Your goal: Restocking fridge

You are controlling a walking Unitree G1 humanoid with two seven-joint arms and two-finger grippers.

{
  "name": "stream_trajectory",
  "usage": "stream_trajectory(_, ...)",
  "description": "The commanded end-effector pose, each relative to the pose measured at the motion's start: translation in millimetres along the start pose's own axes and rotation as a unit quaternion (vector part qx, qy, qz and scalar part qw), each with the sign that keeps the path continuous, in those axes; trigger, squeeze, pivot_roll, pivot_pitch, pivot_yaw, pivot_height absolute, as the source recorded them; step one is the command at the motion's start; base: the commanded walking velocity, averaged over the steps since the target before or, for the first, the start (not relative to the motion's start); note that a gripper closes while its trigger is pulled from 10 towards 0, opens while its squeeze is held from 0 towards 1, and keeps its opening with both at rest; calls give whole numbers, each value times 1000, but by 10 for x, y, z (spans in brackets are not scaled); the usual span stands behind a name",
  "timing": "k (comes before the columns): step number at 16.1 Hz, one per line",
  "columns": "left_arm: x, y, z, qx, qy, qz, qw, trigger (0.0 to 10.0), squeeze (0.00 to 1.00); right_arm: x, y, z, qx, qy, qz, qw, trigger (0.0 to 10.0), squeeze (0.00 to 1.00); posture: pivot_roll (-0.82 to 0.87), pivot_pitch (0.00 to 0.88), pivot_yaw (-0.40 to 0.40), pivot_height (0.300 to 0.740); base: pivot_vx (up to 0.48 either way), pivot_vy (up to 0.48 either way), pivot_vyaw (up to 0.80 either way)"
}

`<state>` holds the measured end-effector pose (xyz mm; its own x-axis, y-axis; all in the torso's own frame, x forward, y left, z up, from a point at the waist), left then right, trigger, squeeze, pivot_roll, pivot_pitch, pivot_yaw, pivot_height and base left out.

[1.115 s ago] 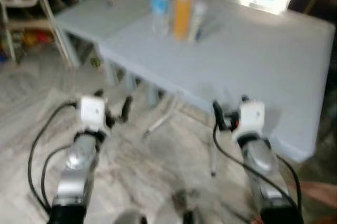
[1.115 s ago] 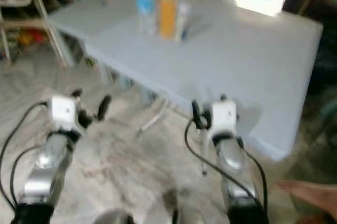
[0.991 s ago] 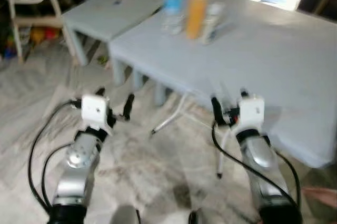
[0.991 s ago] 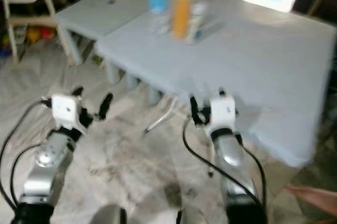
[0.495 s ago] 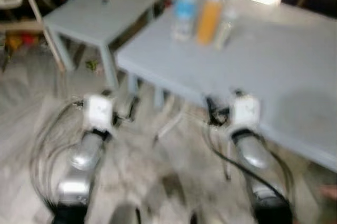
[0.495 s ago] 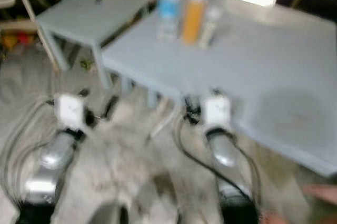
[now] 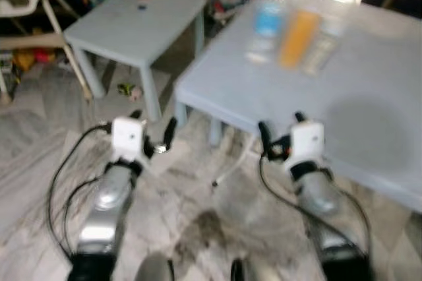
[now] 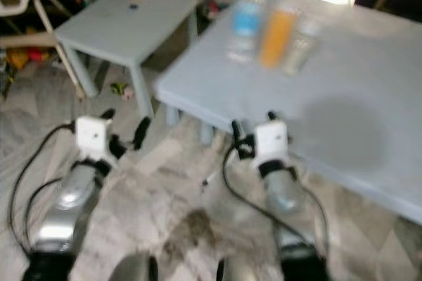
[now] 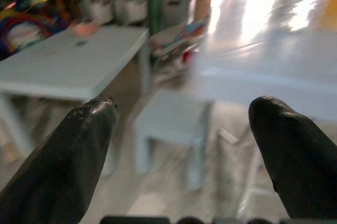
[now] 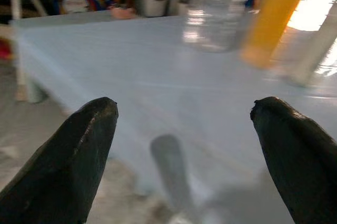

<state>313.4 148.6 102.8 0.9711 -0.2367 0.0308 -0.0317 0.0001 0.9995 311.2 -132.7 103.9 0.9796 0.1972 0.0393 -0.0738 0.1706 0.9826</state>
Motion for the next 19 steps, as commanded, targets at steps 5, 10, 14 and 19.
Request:
stream_trajectory(5, 33, 33, 32, 2, -6, 7, 1000, 10000, 0, -4, 8, 22, -8, 2, 4, 1000, 10000, 0, 6, 113, -17, 740, 283, 388, -603)
stream_trajectory(10, 34, 36, 38, 5, -7, 9, 1000, 10000, 0, -3, 4, 5, -10, 5, 3, 1000, 10000, 0, 7, 111, -19, 740, 350, 184, 0)
stream_trajectory(14, 9, 10, 50, 8, -12, 3, 1000, 10000, 0, 0, 31, 16, -15, 0, 14, 1000, 10000, 0, 8, 107, -21, 740, 80, 0, 0)
stream_trajectory(19, -182, -154, -326, -5, 49, -42, 998, 10000, 0, -73, 169, 156, 90, -39, 36, 994, 10000, 0, 7, 92, -8, 740, 0, 0, 0)
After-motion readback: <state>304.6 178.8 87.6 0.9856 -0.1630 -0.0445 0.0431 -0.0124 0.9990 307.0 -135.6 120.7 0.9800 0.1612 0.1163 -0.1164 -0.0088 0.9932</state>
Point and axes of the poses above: a point about 5 cm out from each wrist's last joint towards the gripper, its own x axis pointing out of the wrist towards the gripper, its own y axis along the axis of the wrist's last joint, z = x × y, the point moved 4 cm from there along x, pointing out of the wrist towards the gripper, and after that the axes turned 3 degrees about -x, right-handed, at the moved point
